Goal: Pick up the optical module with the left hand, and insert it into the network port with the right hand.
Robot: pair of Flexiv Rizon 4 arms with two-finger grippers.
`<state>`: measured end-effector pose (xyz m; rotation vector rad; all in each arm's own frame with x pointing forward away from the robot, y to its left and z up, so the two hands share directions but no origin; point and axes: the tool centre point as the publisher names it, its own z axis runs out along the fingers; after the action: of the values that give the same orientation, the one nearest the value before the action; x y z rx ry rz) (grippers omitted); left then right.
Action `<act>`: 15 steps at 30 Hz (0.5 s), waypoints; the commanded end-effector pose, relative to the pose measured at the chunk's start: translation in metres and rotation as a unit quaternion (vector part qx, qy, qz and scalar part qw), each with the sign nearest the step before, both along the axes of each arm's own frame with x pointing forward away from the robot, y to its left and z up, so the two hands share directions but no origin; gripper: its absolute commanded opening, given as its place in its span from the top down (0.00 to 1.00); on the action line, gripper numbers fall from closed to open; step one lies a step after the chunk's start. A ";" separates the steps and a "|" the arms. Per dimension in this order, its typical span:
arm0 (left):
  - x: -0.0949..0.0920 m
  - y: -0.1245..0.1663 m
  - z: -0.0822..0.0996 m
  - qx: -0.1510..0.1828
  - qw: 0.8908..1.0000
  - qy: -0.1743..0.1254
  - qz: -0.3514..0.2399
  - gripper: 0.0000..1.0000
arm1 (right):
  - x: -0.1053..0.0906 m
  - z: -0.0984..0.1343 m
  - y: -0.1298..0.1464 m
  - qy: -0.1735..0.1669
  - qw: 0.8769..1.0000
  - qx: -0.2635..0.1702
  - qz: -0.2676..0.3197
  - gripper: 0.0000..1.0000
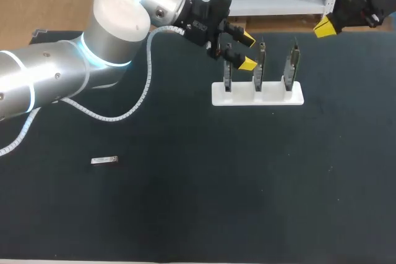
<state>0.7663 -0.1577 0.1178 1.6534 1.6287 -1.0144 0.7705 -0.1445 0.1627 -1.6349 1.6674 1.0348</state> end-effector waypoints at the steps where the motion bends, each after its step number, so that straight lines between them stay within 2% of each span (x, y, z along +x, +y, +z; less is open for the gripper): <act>1: 0.002 -0.001 0.000 0.002 1.000 0.002 -0.002 0.00 | -0.004 -0.002 0.002 -0.003 1.000 -0.002 0.002 1.00; 15: 0.002 -0.001 0.000 0.002 1.000 0.002 -0.002 0.00 | -0.009 -0.007 0.003 -0.007 1.000 -0.005 0.006 1.00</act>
<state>0.7663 -0.1577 0.1178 1.6534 1.6287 -1.0144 0.7653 -0.1427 0.1561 -1.6589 1.6579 1.0317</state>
